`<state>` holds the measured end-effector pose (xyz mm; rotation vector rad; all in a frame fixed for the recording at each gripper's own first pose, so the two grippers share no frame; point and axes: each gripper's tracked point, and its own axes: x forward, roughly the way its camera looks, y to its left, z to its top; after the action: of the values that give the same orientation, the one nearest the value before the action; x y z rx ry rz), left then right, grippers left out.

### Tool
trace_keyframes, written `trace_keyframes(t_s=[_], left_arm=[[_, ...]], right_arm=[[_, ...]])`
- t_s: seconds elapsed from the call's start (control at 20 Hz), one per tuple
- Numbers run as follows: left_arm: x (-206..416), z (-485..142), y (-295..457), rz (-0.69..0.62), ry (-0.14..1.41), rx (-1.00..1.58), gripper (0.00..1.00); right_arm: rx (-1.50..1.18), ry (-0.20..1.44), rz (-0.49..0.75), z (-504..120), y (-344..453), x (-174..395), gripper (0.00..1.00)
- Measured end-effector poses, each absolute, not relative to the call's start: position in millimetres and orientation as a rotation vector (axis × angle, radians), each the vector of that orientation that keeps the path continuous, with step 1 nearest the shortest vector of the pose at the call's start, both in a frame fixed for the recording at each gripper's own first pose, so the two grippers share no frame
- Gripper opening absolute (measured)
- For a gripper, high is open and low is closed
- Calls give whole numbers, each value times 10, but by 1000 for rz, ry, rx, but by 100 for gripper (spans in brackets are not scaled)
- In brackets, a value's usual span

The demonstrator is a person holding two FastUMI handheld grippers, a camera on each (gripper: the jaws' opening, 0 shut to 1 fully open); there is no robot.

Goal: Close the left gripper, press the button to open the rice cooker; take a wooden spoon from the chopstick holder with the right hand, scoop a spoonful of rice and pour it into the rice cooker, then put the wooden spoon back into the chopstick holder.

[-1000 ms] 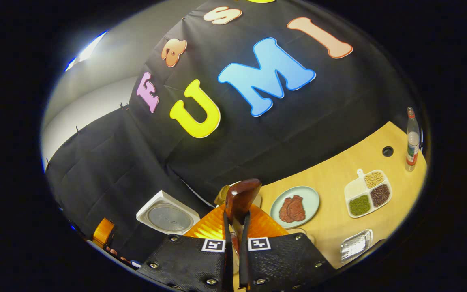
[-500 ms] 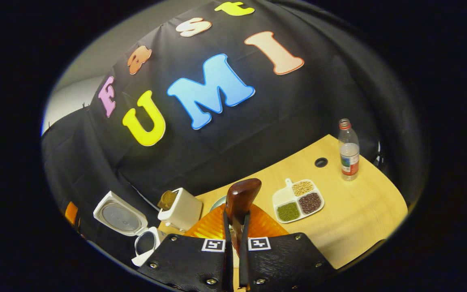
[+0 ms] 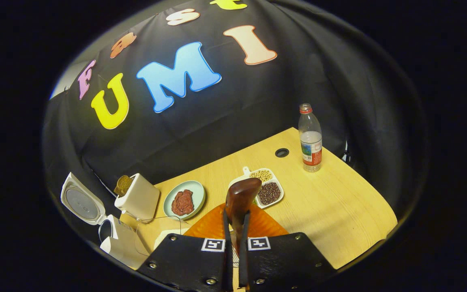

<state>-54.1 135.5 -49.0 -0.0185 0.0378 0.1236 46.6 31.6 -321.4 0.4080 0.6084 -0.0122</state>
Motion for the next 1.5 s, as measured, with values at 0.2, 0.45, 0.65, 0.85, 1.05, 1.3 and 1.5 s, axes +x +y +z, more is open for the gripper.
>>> trace_keyframes(t_s=[0.2,0.45,0.65,0.85,1.05,1.3,1.5], left_arm=[[-578,-514,1333,131,49,-20,91],[-565,-532,1350,143,51,-4,91],[-474,-537,1396,147,53,-31,91],[-359,-615,1588,178,85,-35,91],[-251,-562,1879,219,89,-42,91],[-118,-466,2368,281,92,-26,94],[97,-355,2865,341,87,-18,91]], right_arm=[[378,617,-26,-3459,375,454,6],[310,616,-32,-3607,314,416,12],[175,631,-79,-3621,38,287,75],[192,549,-159,-3295,-216,250,100],[136,427,-204,-2760,-388,285,100],[156,297,-166,-2029,-237,393,99],[148,199,-101,-1421,-39,462,99]])
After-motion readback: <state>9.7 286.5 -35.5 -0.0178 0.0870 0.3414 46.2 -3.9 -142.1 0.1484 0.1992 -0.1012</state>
